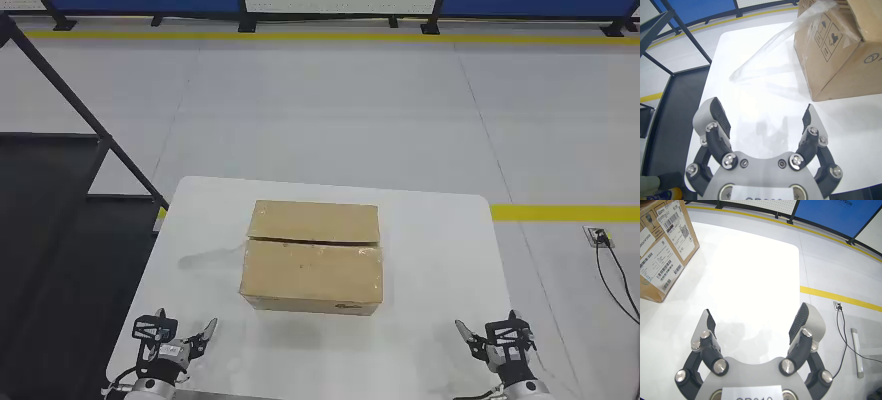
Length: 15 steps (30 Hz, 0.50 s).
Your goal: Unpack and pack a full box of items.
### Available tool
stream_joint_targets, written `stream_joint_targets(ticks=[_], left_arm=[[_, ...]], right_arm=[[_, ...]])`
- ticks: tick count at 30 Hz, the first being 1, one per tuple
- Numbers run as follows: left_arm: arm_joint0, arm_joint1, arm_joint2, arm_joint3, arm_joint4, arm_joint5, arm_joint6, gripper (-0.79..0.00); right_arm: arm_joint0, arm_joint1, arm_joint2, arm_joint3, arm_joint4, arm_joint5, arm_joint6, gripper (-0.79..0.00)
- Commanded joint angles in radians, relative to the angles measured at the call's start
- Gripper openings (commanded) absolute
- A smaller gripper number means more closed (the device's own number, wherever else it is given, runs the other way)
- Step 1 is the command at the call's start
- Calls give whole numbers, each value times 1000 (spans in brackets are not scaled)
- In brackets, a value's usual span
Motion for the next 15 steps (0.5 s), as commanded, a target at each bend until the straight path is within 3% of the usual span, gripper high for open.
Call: stream_joint_targets(ticks=[1,6,12,15], left_arm=[[0,0,0,0,0,0,0,-1],[-2,0,-1,1,-4,-16,6,0],[-22,1,-50,3,-65,-67,57,0],[-32,5,-85,-15,-115,-141,67,0]], right_arm=[[0,0,0,0,0,0,0,0],[2,0,-1,-2,4,-4,0,0],[26,-2,-18,-58,58,-90,61,0],[43,-1,-22,-111,133,-166,130,0]])
